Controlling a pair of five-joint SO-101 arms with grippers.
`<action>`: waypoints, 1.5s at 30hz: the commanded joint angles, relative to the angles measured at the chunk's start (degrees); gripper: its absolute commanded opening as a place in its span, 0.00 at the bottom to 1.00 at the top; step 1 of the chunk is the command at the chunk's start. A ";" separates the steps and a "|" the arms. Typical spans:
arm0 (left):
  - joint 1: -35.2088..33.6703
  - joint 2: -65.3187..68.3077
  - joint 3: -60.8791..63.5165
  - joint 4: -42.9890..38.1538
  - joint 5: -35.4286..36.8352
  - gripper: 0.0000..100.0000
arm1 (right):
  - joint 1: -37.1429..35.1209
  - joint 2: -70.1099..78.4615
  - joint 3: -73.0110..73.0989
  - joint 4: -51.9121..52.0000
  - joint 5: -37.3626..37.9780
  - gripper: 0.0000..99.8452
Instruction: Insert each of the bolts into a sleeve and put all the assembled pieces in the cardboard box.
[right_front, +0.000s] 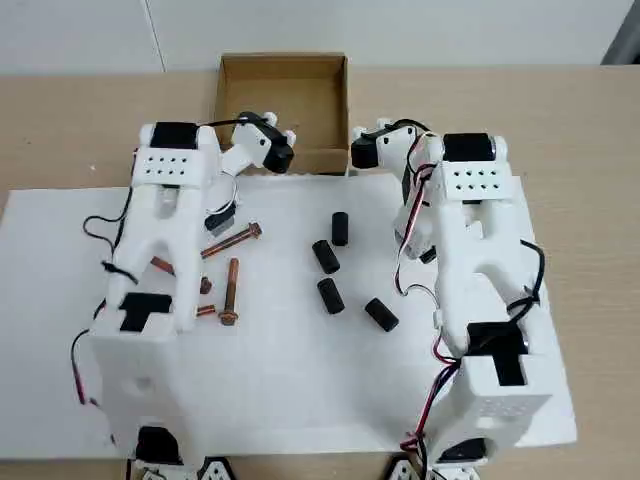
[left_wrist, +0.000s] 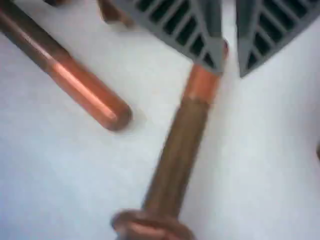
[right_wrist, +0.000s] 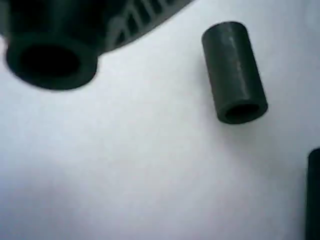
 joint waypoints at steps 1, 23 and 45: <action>0.53 2.90 -6.46 2.20 -2.55 0.01 | 1.10 -3.21 -0.62 0.40 -0.70 0.01; 3.87 10.46 -12.09 2.55 -2.64 0.11 | 1.01 -3.12 -0.62 0.22 -0.79 0.01; 4.48 19.16 -26.86 3.25 -0.97 0.00 | -0.31 -8.57 -0.88 2.86 -5.89 0.01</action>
